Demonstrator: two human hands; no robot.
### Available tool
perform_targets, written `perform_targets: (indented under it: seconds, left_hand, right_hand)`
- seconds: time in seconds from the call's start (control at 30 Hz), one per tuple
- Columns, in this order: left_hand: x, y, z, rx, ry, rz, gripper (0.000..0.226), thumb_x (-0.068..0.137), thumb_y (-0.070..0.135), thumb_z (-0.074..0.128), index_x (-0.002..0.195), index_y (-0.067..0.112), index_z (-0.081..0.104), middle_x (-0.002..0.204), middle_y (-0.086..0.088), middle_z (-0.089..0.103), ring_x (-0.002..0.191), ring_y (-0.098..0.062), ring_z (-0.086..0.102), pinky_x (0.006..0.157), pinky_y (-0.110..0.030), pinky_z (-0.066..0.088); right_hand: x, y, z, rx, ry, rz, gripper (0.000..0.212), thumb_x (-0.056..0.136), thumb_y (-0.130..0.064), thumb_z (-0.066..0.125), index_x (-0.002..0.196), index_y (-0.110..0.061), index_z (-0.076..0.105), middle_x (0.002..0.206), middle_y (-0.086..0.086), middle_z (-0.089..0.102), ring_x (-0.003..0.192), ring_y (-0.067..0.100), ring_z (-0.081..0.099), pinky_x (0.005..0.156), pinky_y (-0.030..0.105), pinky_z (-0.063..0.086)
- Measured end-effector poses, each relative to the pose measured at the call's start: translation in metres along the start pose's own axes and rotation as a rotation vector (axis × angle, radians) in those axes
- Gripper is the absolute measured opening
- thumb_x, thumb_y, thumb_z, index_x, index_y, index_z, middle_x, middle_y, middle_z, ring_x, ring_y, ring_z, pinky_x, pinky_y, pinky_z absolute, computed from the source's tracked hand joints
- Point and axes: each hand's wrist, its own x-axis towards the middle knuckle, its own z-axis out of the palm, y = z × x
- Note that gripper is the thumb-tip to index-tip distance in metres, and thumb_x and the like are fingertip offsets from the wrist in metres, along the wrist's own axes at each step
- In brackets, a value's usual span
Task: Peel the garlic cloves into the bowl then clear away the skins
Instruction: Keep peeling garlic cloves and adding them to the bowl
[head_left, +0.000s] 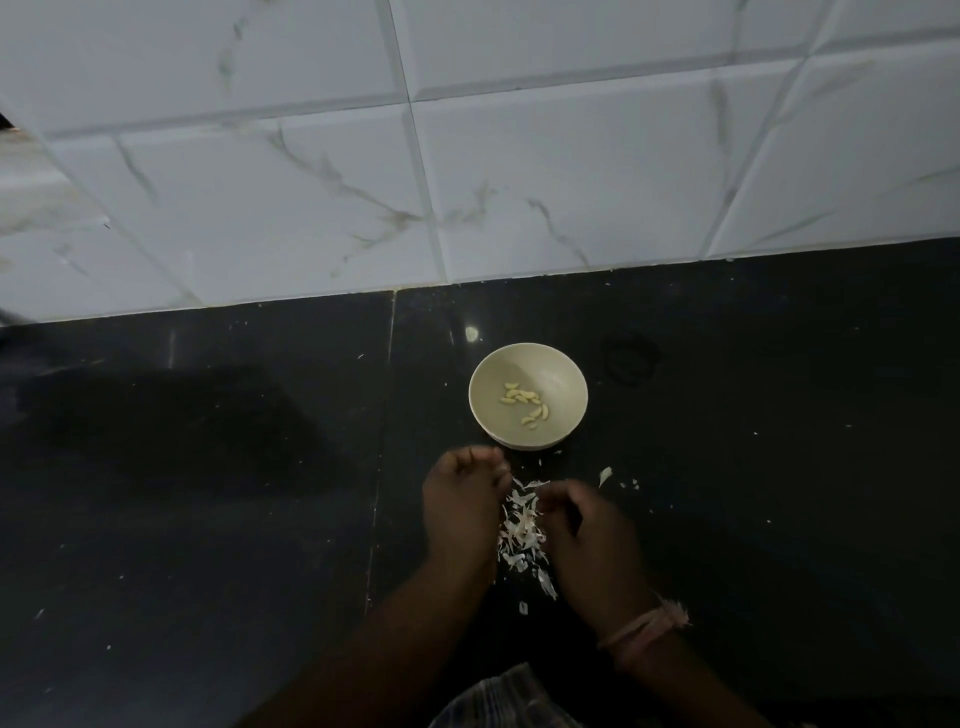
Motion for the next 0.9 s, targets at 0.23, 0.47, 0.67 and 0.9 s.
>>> perform_targets:
  seconds: [0.23, 0.47, 0.67, 0.9]
  left_hand:
    - [-0.031, 0.005, -0.012, -0.121, -0.182, -0.441, 0.026, 0.1, 0.021, 0.056, 0.12, 0.008, 0.067, 0.114, -0.023, 0.071, 0.094, -0.029, 0.069, 0.079, -0.039, 0.057]
    - [-0.034, 0.0, -0.022, -0.105, -0.142, -0.459, 0.034, 0.101, 0.021, 0.048, 0.091, -0.002, 0.071, 0.085, -0.018, 0.074, 0.072, -0.024, 0.071, 0.068, -0.032, 0.058]
    - [-0.041, 0.008, -0.023, -0.215, -0.118, -0.355, 0.03, 0.102, 0.017, 0.046, 0.115, 0.007, 0.071, 0.11, -0.013, 0.076, 0.094, -0.025, 0.073, 0.076, -0.036, 0.059]
    - [-0.051, 0.001, -0.018, -0.064, -0.111, -0.428, 0.024, 0.097, 0.013, 0.056, 0.105, 0.001, 0.075, 0.1, -0.016, 0.076, 0.092, -0.028, 0.071, 0.084, -0.037, 0.056]
  right_hand:
    - [-0.014, 0.001, 0.023, -0.252, -0.046, -0.19, 0.033, 0.098, -0.041, 0.037, 0.095, -0.029, 0.068, 0.092, -0.011, 0.066, 0.086, 0.008, 0.06, 0.083, 0.031, 0.051]
    - [-0.029, -0.029, 0.025, -0.027, -0.126, -0.231, 0.052, 0.104, -0.046, 0.034, 0.139, -0.017, 0.059, 0.139, -0.007, 0.06, 0.13, 0.003, 0.052, 0.112, 0.018, 0.034]
    - [-0.019, -0.012, 0.016, -0.144, -0.004, -0.202, 0.04, 0.101, -0.038, 0.036, 0.12, -0.022, 0.067, 0.119, -0.009, 0.067, 0.112, 0.007, 0.06, 0.101, 0.031, 0.047]
    - [-0.004, -0.012, 0.016, -0.33, -0.224, 0.167, 0.032, 0.103, -0.03, 0.048, 0.129, -0.014, 0.058, 0.127, 0.005, 0.063, 0.119, 0.02, 0.059, 0.096, 0.026, 0.041]
